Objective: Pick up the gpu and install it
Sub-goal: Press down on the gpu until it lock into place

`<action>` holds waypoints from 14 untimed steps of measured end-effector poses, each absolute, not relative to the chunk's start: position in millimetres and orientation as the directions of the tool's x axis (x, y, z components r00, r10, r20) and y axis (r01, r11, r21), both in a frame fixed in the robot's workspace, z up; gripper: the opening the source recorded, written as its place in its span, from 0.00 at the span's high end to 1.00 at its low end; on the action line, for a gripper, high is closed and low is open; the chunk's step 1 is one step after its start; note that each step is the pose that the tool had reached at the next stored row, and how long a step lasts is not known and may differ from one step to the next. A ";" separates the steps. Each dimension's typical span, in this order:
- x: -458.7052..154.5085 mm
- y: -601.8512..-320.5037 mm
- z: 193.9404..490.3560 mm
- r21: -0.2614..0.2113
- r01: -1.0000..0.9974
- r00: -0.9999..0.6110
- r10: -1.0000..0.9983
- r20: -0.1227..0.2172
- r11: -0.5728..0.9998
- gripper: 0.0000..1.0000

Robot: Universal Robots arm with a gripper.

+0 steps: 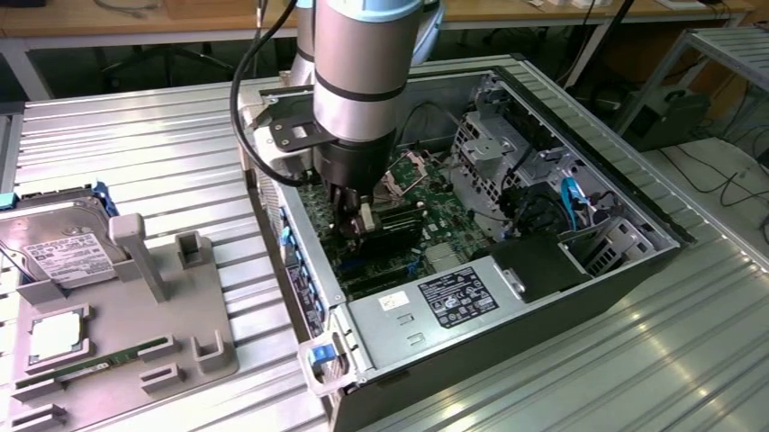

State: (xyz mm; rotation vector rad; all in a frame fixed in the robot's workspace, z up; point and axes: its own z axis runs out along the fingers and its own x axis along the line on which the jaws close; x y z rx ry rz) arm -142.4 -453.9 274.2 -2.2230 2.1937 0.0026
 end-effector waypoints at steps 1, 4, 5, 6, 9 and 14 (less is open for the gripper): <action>-142.4 -453.9 274.1 -0.012 -1.000 0.013 -1.000 -0.014 -0.013 0.89; -142.5 -453.8 273.9 -0.012 -1.000 0.014 -1.000 -0.014 -0.013 0.89; -142.5 -453.8 273.9 -0.012 -1.000 0.014 -1.000 -0.014 -0.014 0.89; -142.6 -453.8 273.6 -0.012 -1.000 0.014 -1.000 -0.014 -0.014 0.89; -142.9 -453.8 272.0 -0.012 -1.000 0.014 -1.000 -0.014 -0.014 0.89; -143.2 -453.8 271.5 -0.012 -1.000 0.014 -1.000 -0.014 -0.014 0.89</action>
